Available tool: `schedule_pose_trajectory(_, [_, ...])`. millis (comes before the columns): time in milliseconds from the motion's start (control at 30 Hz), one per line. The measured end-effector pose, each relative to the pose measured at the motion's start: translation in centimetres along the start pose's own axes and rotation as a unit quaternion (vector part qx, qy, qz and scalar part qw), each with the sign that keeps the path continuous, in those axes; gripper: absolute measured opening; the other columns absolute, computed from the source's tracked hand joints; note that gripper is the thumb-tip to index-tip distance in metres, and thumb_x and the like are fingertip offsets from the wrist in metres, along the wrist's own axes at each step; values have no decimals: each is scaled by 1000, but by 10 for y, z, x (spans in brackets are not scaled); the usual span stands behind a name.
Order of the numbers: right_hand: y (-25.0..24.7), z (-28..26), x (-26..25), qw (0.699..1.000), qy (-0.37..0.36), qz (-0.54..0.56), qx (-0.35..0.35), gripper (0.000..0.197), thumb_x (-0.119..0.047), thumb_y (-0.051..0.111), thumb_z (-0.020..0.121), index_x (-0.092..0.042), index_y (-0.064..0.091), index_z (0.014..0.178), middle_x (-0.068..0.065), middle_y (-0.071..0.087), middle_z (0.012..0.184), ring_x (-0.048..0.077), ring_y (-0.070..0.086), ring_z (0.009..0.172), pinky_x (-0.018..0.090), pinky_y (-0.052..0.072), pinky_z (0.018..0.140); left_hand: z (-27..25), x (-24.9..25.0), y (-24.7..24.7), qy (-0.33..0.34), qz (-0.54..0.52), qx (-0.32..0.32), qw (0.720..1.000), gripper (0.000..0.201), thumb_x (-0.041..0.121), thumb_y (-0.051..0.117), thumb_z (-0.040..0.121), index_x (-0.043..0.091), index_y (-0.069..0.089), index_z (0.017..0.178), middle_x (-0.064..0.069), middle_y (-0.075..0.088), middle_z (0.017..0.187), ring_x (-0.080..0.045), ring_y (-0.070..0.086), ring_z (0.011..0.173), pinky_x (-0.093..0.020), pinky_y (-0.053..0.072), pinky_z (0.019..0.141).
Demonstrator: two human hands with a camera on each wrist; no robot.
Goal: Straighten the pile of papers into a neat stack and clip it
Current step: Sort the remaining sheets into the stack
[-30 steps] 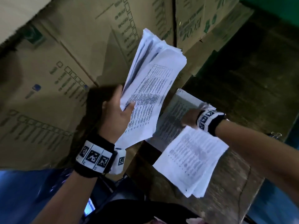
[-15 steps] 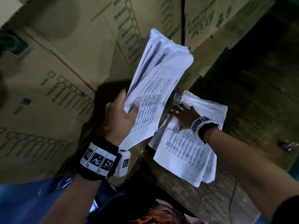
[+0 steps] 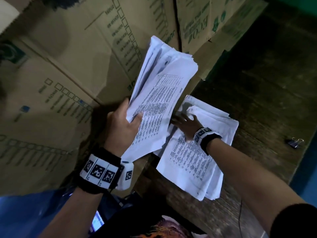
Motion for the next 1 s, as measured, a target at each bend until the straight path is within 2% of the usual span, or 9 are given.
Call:
schedule_pose_trajectory(267, [37,-42,-3,1000,-12,5,-10,113,-39,78,75,-32,-2,154,-5,-4,163,27,-1,150,63,20,113,-5,9,-11,54,-23,3,998,29,24,71,83,4,58,102,-11,71,93,-31,67,85,-34,53,76])
schedule_pose_trajectory(400, [65,-84,-19,999,-50,3,9,113,-34,81,71,-30,5,154,-4,0,163,28,-1,150,57,21,114,-7,25,-6,50,-102,-28,993,22,16,72,83,9,59,98,6,66,82,5,61,72,-10,43,67])
schedule_pose_trajectory(500, [62,-115,-13,986,-12,109,128,101,-24,81,69,-30,22,151,-8,15,160,23,11,149,54,22,116,-7,33,5,28,-136,-62,988,24,18,75,80,17,58,97,14,63,77,1,56,68,-8,42,61])
schedule_pose_trajectory(567, [49,-151,12,877,106,358,304,85,-12,82,69,-21,41,143,-5,41,147,18,37,137,55,35,109,-7,39,16,10,-195,-112,974,27,16,77,77,17,62,100,15,69,84,-6,63,77,-12,47,68])
schedule_pose_trajectory(667, [20,-219,35,488,73,758,427,78,-31,83,71,-11,47,137,4,56,137,19,50,126,46,41,108,-11,46,42,-23,-310,-194,930,42,9,79,72,15,62,110,16,73,96,-4,67,93,-21,51,85])
schedule_pose_trajectory(700, [11,-241,39,413,27,804,426,89,-37,85,67,-9,43,141,10,53,140,24,50,128,45,42,107,-14,49,56,-25,-321,-215,922,47,13,81,70,16,62,112,15,73,100,-6,67,99,-27,52,90])
schedule_pose_trajectory(833, [-29,-284,34,464,88,752,459,68,-25,90,59,-4,60,116,3,73,110,17,68,100,38,57,87,-28,55,99,-21,-315,-219,923,50,32,88,60,14,68,102,7,75,92,-10,70,90,-36,56,85])
schedule_pose_trajectory(933, [-31,-312,27,446,200,659,571,25,7,75,74,-11,66,89,-20,74,76,-4,68,73,20,54,67,-46,73,123,-6,-298,-173,939,27,9,86,62,-3,63,69,-6,73,73,14,56,57,-14,46,59])
schedule_pose_trajectory(1000, [-22,-319,19,429,252,620,607,30,8,72,78,-21,67,83,-25,71,73,-7,67,70,22,52,66,-56,79,135,13,-279,-137,950,28,9,86,63,19,61,55,-13,73,68,16,50,52,-14,41,52])
Point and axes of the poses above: each hand's wrist, its own z-axis towards the middle knuckle, its own y-axis out of the palm, x = y × z, the point moved 4 cm from there along z, towards the middle knuckle
